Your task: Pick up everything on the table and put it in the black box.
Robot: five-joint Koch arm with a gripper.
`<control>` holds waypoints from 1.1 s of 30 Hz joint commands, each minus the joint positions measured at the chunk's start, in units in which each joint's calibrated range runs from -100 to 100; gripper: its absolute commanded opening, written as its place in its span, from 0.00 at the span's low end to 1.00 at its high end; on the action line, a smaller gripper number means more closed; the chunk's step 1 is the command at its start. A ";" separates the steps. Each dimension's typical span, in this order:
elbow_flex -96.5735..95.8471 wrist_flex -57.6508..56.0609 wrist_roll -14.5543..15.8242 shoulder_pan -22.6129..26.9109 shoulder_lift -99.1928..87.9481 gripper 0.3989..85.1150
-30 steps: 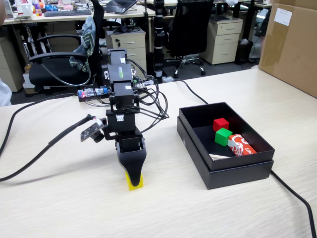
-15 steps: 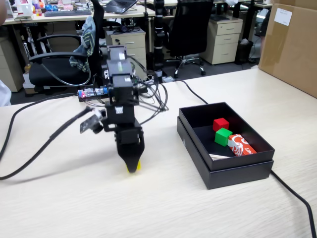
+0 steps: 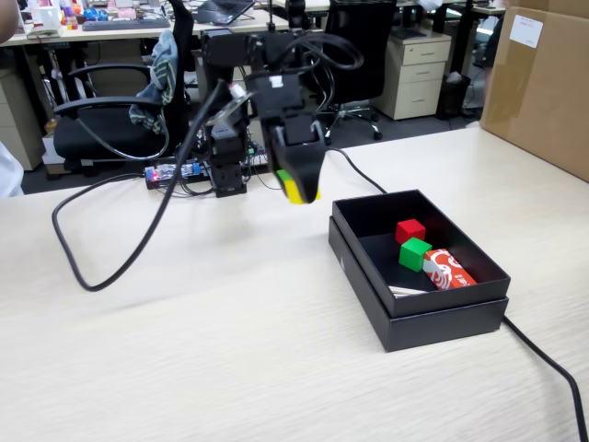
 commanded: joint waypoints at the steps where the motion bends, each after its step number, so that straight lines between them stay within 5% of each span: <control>1: 3.28 -0.35 1.17 3.03 -4.25 0.01; 9: 13.98 -0.35 3.27 7.96 12.39 0.01; 19: 20.87 -0.44 4.64 7.96 38.10 0.01; 31: 18.15 -0.44 5.67 7.91 43.72 0.01; 33: 17.43 -0.44 5.62 7.96 43.83 0.11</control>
